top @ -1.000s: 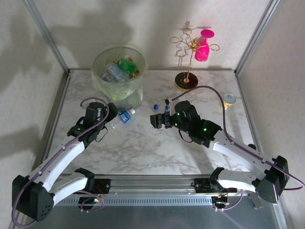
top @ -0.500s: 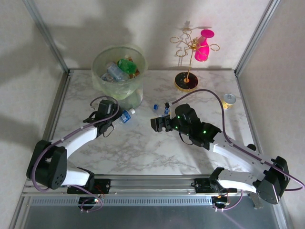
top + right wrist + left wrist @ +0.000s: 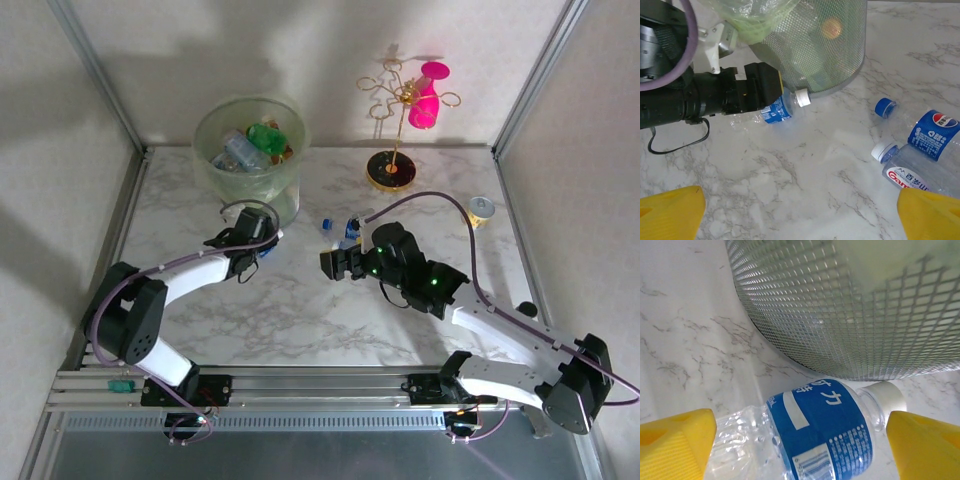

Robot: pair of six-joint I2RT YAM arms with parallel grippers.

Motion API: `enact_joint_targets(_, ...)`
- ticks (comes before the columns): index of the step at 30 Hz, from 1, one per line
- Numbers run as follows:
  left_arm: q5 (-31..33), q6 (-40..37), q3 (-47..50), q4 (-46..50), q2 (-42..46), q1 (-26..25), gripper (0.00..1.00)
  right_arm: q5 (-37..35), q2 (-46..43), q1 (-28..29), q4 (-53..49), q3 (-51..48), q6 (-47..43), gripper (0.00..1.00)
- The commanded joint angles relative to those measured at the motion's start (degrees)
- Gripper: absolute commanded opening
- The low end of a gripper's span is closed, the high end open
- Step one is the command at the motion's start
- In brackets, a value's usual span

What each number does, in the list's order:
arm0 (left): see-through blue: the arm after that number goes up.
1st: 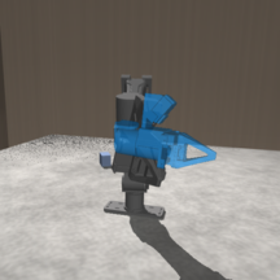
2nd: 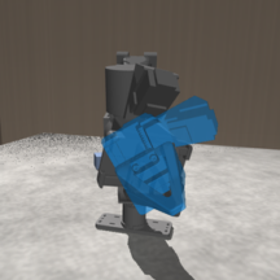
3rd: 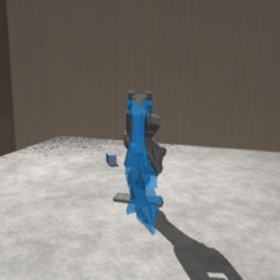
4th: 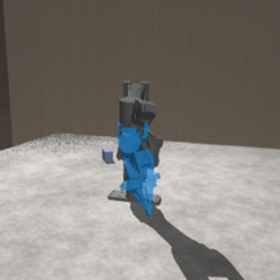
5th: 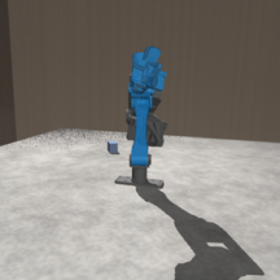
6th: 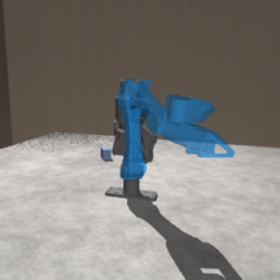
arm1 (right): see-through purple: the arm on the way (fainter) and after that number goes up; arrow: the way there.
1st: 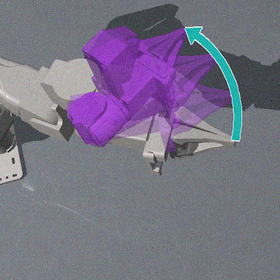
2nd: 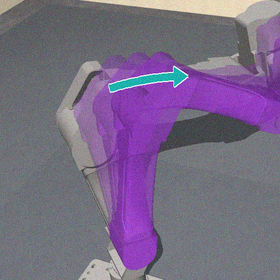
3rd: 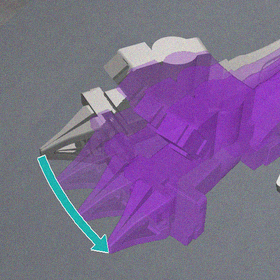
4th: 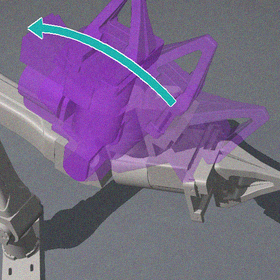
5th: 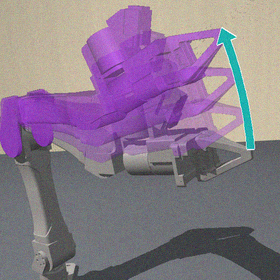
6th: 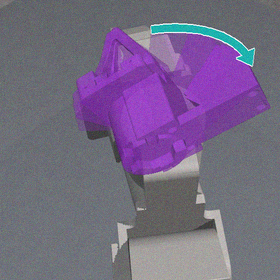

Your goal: Put the plastic bottles in the bin

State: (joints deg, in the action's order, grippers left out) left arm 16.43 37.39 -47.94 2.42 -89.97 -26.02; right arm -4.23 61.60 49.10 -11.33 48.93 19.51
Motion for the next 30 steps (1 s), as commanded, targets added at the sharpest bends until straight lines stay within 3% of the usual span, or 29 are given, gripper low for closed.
enact_joint_targets(1,2.3,-3.5,-2.3,1.2,-3.4,-0.9,0.86,1.2,-1.2,-0.5,1.8,-1.1,0.2,0.99)
enact_joint_targets(6,-3.7,-4.6,-5.8,5.6,-8.4,-2.4,0.83,1.5,-1.0,-0.4,1.3,-1.3,-0.2,0.98)
enact_joint_targets(14,-9.0,-4.5,-5.7,7.0,-8.9,-7.0,0.84,2.0,-1.7,-0.4,1.1,-1.8,-0.2,0.99)
enact_joint_targets(18,-16.9,-3.7,-5.6,7.1,-10.2,-8.0,0.85,1.9,-1.8,-0.5,0.9,-1.5,-0.4,0.98)
enact_joint_targets(25,-20.7,-4.9,-6.3,10.0,-7.3,-10.5,0.99,2.1,-1.7,-0.5,0.6,-1.5,-0.5,0.99)
enact_joint_targets(30,-21.7,-7.6,-7.3,12.1,-5.0,-11.8,1.0,2.1,-1.8,-0.5,0.8,-1.5,-0.6,0.99)
